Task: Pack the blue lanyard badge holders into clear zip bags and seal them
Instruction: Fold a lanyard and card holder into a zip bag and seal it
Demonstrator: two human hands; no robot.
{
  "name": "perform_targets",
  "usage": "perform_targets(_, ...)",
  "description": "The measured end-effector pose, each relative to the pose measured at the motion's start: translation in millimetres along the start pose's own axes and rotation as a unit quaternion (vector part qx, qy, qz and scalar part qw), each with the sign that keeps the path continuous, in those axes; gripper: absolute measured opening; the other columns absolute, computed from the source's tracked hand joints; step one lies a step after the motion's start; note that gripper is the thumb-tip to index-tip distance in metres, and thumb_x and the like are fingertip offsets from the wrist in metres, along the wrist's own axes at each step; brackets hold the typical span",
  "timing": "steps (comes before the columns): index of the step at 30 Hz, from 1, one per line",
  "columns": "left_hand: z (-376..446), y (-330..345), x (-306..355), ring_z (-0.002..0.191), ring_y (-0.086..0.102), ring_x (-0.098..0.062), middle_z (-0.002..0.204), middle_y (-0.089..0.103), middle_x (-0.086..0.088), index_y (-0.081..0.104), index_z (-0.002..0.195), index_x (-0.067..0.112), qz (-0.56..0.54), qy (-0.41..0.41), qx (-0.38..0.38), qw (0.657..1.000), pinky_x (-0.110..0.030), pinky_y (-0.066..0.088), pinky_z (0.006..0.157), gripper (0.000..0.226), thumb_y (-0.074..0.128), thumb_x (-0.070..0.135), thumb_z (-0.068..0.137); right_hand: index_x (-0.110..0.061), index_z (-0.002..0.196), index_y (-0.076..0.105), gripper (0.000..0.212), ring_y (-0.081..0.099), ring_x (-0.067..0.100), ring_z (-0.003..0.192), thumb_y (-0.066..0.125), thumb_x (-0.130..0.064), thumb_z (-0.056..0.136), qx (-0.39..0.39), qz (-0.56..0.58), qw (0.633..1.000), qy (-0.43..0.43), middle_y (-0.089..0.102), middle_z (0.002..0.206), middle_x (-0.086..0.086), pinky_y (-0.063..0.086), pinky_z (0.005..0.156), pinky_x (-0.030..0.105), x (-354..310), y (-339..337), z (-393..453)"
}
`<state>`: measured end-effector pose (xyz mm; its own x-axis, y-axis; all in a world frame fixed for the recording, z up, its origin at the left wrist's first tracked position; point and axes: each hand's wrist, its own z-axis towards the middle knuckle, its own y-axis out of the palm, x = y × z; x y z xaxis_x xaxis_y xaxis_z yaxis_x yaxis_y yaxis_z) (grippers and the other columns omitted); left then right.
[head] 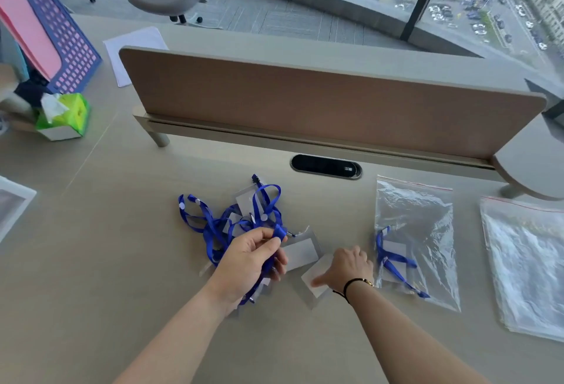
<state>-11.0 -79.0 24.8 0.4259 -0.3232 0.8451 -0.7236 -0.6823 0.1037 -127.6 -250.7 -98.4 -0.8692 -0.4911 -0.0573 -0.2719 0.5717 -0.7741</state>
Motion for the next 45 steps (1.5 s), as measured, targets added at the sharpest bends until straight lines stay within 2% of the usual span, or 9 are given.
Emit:
perform_targets(4,-2,6,12,0.076,0.067,-0.032,0.083,0.071,-0.023,0.063,0.103,0.000,-0.057,0.007,0.009,0.998,-0.041,0.056,0.071,0.018,0.047,0.009,0.104,-0.022,0.068,0.050,0.029,0.051,0.013,0.063,0.074,-0.030,0.081,-0.064,0.215,0.970,-0.090,0.056,0.071,-0.004,0.043,0.060,0.027,-1,-24,-19)
perform_targets(7,-6,13,30,0.081,0.070,-0.034,0.087,0.072,-0.023,0.059,0.107,-0.001,-0.127,0.013,0.006,0.992,-0.043,0.057,0.077,0.018,0.045,0.008,0.105,-0.021,0.083,0.066,0.013,0.066,0.016,0.068,0.063,-0.010,0.090,-0.087,0.442,0.883,-0.130,0.070,0.077,0.000,0.055,0.070,0.036,0,-52,-53)
perform_targets(14,-18,40,86,0.100,0.073,-0.033,0.102,0.074,-0.023,0.057,0.114,-0.001,-0.273,0.046,-0.002,0.961,-0.042,0.054,0.095,0.020,0.041,0.007,0.106,-0.019,0.111,0.068,0.023,0.068,0.029,0.108,0.053,-0.032,0.100,-0.203,0.562,0.776,-0.204,0.072,0.115,0.011,0.048,0.101,0.047,-18,-84,-117)
perform_targets(21,-10,43,110,0.106,0.073,-0.027,0.107,0.077,-0.015,0.058,0.119,0.003,-0.238,0.068,0.050,0.968,-0.040,0.053,0.099,0.022,0.041,0.008,0.107,-0.012,0.130,0.057,0.073,0.064,0.042,0.111,0.069,-0.061,0.077,-0.235,0.628,0.698,-0.252,0.066,0.123,0.020,0.052,0.092,0.055,-26,-89,-145)
perform_targets(26,-8,39,106,0.101,0.075,-0.025,0.106,0.077,-0.013,0.056,0.122,0.005,-0.226,0.055,0.068,0.970,-0.043,0.052,0.101,0.022,0.041,0.006,0.106,-0.010,0.120,0.062,0.051,0.071,0.035,0.099,0.083,-0.019,0.075,-0.201,0.618,0.719,-0.247,0.072,0.111,0.017,0.055,0.088,0.050,-26,-95,-152)
perform_targets(32,-16,58,110,0.096,0.075,-0.031,0.106,0.075,-0.022,0.046,0.122,0.008,-0.268,0.066,0.062,0.959,-0.045,0.053,0.099,0.019,0.040,0.001,0.105,0.003,0.101,0.065,0.028,0.071,0.028,0.077,0.077,-0.010,0.079,-0.126,0.626,0.739,-0.213,0.072,0.089,0.019,0.058,0.072,0.043,-36,-98,-160)
perform_targets(37,-4,31,105,0.094,0.075,-0.020,0.097,0.078,-0.007,0.060,0.118,0.022,0.151,0.130,0.121,0.972,-0.042,0.060,0.087,0.028,0.046,0.004,0.102,0.003,0.097,0.066,0.020,0.068,0.024,0.066,0.075,-0.007,0.082,-0.100,0.638,0.735,-0.206,0.071,0.082,0.015,0.051,0.049,0.028,-22,-108,-158)
perform_targets(39,3,20,98,0.099,0.073,-0.029,0.100,0.078,-0.009,0.072,0.106,0.016,0.205,0.055,0.067,0.975,-0.051,0.057,0.094,0.027,0.047,0.011,0.101,0.004,0.097,0.066,0.020,0.067,0.027,0.069,0.074,-0.007,0.083,-0.097,0.646,0.726,-0.216,0.071,0.084,0.018,0.052,0.049,0.029,-12,-117,-157)
perform_targets(45,-7,24,65,0.127,0.059,-0.039,0.131,0.065,-0.023,0.066,0.129,0.004,-0.063,-0.100,-0.218,0.969,-0.051,0.040,0.113,0.087,0.022,0.072,0.096,-0.001,0.097,0.069,0.018,0.070,0.036,0.079,0.074,-0.012,0.085,-0.063,0.695,0.685,-0.209,0.073,0.096,0.025,0.055,0.071,0.045,11,-138,-151)
